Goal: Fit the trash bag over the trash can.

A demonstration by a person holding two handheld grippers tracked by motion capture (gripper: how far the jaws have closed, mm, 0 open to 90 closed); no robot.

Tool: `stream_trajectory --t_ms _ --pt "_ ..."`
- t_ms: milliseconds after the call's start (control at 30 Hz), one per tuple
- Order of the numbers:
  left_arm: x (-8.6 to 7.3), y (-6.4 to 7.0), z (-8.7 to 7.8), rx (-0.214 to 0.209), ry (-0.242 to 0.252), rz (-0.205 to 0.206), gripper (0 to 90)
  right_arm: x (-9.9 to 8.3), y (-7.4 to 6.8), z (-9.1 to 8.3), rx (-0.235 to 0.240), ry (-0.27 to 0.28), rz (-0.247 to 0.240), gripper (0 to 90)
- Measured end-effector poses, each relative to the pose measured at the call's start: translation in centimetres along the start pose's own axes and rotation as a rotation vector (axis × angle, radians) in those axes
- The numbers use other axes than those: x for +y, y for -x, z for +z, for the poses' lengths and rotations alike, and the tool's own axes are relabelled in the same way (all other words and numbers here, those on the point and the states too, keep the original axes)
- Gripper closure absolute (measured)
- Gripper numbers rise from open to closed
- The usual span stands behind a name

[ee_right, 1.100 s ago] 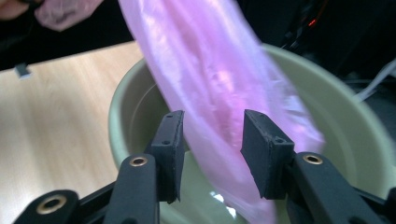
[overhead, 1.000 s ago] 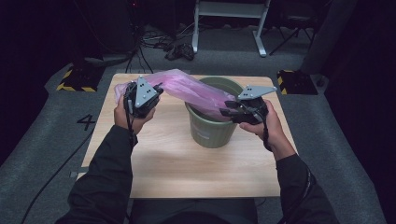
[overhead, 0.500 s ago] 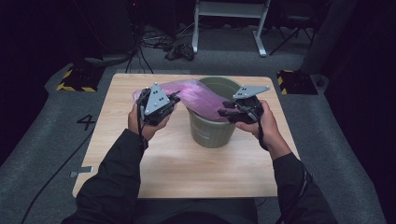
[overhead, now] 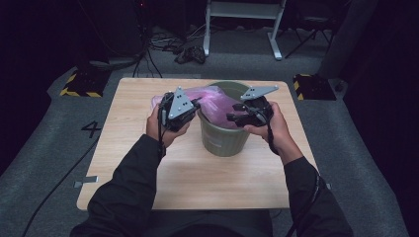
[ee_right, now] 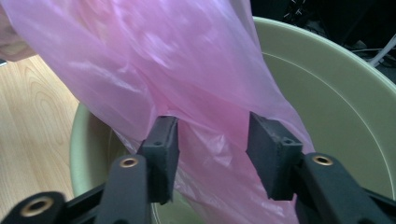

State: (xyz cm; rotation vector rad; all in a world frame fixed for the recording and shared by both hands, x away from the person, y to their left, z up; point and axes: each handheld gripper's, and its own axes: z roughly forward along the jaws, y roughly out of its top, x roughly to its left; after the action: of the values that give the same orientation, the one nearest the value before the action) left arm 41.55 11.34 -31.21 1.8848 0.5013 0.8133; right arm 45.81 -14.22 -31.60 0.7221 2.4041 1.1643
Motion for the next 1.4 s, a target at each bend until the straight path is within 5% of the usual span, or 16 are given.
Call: stream_trajectory --t_ms 200,400,633,767,900,1100,1300,1400 --pt "-0.2 0.7 0.9 -0.021 -0.03 0.021 89.0 -0.4 -0.7 -1.6 0.031 0.079 -0.029 33.9" --pt "-0.3 1.1 1.1 -0.044 -0.027 0.026 89.0 -0.6 -1.2 -3.7 0.004 0.165 -0.088 26.1" --pt "-0.2 1.4 1.1 -0.078 -0.027 0.038 88.6 -0.1 -1.2 -2.2 -0.006 0.115 -0.14 21.2" --pt "-0.2 1.5 1.0 -0.09 -0.025 0.042 88.4 0.0 -1.0 -1.2 0.012 0.078 -0.15 32.6" --pt "-0.1 1.8 0.9 -0.106 -0.022 0.053 87.3 -0.1 -1.1 -0.6 0.015 0.046 -0.161 57.8" --pt "-0.2 1.8 0.6 -0.118 -0.01 0.044 81.3 -0.3 -1.3 -0.6 0.009 0.061 -0.159 83.9" --pt "-0.6 1.4 -0.3 -0.176 0.009 -0.009 55.7 -0.8 -0.6 -0.7 -0.001 0.063 -0.114 89.3" --pt "-0.8 1.3 -1.3 -0.162 0.008 -0.031 43.5 -1.0 -0.3 -0.8 -0.012 0.061 -0.09 89.4"
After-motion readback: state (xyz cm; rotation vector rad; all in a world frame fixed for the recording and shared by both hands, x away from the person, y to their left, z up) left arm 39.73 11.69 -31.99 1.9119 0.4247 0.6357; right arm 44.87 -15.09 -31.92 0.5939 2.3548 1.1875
